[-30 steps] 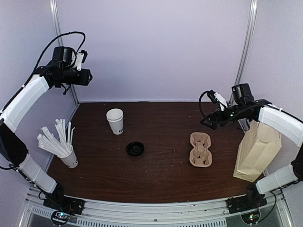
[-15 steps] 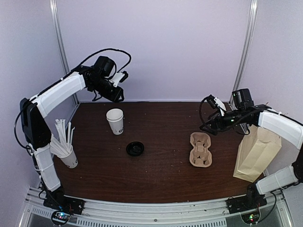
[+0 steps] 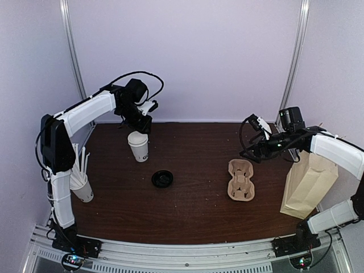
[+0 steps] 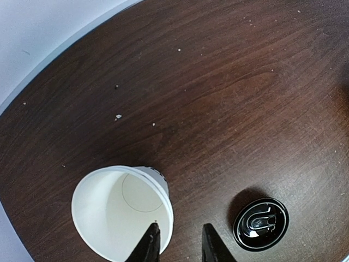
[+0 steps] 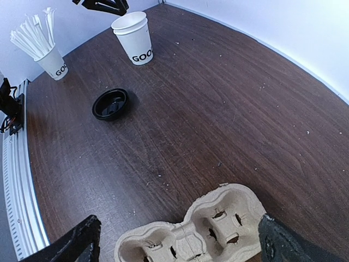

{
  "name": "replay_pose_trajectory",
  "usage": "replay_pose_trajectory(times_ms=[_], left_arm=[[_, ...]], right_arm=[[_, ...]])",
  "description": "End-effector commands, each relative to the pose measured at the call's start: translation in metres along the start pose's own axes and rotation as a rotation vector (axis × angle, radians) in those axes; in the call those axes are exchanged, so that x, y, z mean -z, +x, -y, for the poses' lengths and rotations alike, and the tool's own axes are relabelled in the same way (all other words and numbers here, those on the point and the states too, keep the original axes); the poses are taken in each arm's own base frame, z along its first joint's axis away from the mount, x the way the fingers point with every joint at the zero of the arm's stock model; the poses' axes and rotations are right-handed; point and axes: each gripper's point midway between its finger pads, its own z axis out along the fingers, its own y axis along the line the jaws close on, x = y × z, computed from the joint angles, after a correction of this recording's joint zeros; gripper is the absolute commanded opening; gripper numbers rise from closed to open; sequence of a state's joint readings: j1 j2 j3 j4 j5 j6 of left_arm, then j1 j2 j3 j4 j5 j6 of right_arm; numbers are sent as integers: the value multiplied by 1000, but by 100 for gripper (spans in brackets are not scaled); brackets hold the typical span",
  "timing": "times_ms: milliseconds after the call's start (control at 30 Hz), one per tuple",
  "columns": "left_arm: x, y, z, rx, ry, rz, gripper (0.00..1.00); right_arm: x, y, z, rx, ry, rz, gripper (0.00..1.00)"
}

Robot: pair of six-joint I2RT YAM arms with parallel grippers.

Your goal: Pack the takeout coffee

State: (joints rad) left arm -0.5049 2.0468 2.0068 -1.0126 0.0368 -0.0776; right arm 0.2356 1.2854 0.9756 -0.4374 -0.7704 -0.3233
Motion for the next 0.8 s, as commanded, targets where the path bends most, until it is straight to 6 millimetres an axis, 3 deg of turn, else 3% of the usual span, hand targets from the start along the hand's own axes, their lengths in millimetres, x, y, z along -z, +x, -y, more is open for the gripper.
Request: replay_pose_trajectory(times_ms=[0, 267, 767], left_arm=[[-5, 0, -6, 27, -23, -12, 29], [-22, 10, -17, 23, -84, -65, 40], [-40, 16, -21, 11, -98, -116, 28]], right_arm=[[2, -1, -1, 28, 1, 15, 100], [2, 0, -1, 31, 2, 10, 100], [1, 3, 0, 31, 1, 0, 100]])
